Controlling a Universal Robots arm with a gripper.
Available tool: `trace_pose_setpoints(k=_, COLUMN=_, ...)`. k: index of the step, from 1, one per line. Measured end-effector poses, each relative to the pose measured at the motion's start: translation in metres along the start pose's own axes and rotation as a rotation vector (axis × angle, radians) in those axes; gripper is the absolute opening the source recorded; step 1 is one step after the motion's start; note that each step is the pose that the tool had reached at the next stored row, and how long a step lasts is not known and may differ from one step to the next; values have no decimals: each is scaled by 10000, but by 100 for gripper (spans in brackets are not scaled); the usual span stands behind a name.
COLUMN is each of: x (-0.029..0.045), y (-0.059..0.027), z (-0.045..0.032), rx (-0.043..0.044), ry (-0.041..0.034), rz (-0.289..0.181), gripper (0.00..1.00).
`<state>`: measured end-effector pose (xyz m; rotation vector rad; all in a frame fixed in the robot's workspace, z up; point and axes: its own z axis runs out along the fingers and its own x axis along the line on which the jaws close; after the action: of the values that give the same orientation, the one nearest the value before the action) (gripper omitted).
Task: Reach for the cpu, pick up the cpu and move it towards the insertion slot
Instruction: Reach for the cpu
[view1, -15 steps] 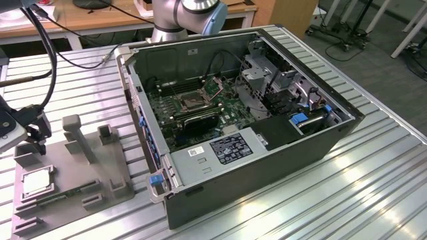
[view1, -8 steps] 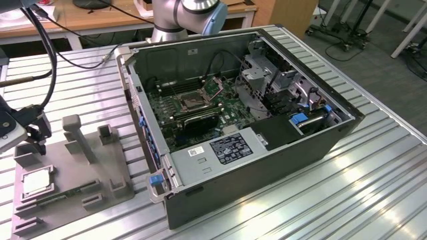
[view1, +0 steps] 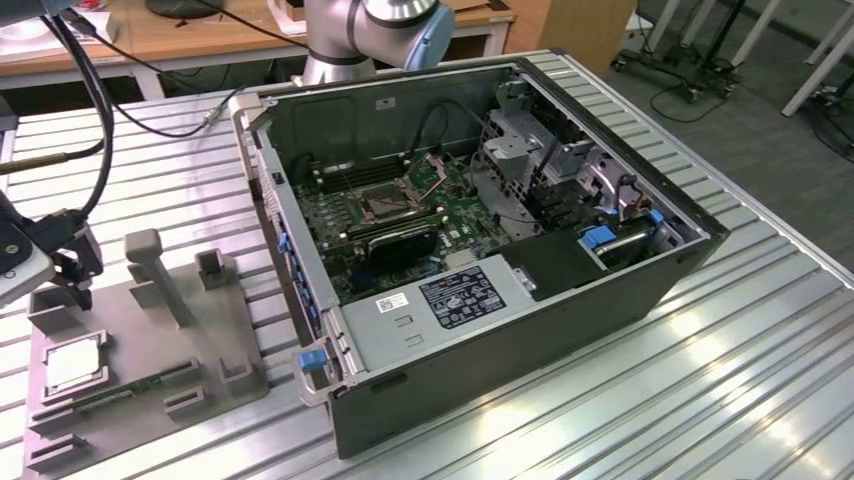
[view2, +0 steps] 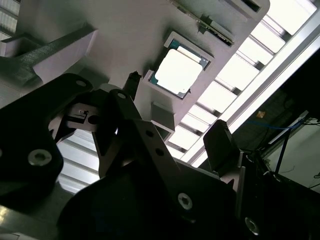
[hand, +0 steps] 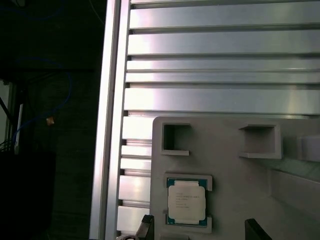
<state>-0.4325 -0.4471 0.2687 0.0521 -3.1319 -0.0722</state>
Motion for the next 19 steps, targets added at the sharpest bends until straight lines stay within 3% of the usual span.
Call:
trace_pose_setpoints(k=7, x=0, y=-1, z=20, rx=1, ry=-3, rz=-1, gripper=78)
trace_pose_setpoints(k=19, x=3, y=-9, z=236, rx=4, ry=4, rz=-94, gripper=78)
